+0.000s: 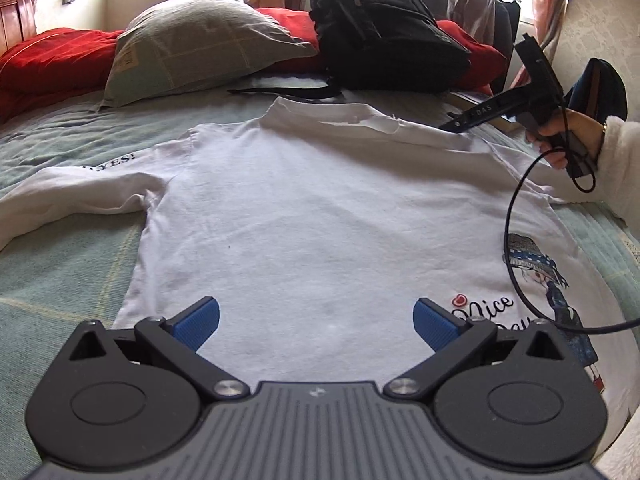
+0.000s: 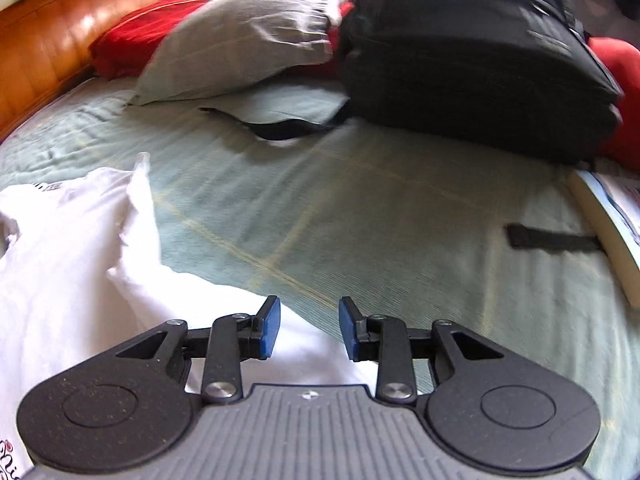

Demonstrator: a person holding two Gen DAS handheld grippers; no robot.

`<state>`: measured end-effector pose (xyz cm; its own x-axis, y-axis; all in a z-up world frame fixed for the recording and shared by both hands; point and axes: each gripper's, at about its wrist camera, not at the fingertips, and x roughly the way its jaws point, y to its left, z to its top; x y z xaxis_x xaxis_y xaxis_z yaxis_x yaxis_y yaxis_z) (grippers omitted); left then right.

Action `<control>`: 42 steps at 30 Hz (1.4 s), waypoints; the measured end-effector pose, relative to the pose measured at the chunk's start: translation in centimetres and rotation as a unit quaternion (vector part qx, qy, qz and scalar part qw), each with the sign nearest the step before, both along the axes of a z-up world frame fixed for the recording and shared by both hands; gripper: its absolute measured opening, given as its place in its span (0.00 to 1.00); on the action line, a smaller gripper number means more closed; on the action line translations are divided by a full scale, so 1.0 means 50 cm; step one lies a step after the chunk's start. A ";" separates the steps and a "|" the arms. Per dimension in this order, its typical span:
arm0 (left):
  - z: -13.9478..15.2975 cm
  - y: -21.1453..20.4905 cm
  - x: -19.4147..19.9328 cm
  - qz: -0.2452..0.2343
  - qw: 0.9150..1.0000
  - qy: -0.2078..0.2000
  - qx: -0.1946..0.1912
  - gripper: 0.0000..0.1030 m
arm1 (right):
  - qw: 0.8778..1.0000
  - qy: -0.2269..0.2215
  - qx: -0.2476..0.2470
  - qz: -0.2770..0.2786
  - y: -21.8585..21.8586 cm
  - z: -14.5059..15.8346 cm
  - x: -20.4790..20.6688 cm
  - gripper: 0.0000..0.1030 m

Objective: Fold clothes

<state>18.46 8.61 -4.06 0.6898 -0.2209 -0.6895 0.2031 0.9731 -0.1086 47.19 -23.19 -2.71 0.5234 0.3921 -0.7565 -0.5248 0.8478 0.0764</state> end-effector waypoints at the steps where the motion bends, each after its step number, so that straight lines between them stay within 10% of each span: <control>1: 0.000 -0.002 0.000 0.000 1.000 0.001 0.000 0.99 | 1.000 -0.003 0.000 0.011 0.011 0.000 0.003 0.47; 13: -0.015 0.004 0.002 0.008 1.000 0.013 -0.003 0.99 | 0.989 -0.050 -0.102 0.093 0.089 -0.050 -0.075 0.59; 15: -0.018 -0.001 0.005 0.003 1.000 0.016 -0.004 0.99 | 0.988 -0.057 -0.108 0.091 0.091 -0.049 -0.087 0.54; 18: -0.019 -0.006 0.003 -0.001 1.000 0.015 -0.003 0.99 | 0.985 -0.071 -0.125 0.095 0.099 -0.039 -0.104 0.08; 27: -0.007 0.003 -0.010 0.008 1.000 0.005 -0.004 0.99 | 0.980 -0.139 -0.142 -0.019 0.088 0.010 -0.046 0.06; 34: -0.001 0.009 -0.015 0.010 1.000 0.000 -0.006 0.99 | 0.977 -0.095 -0.170 -0.082 0.088 -0.034 0.021 0.09; 42: -0.002 0.026 -0.013 0.025 1.000 -0.003 -0.005 0.99 | 0.999 -0.030 -0.011 -0.016 0.140 0.030 0.002 0.22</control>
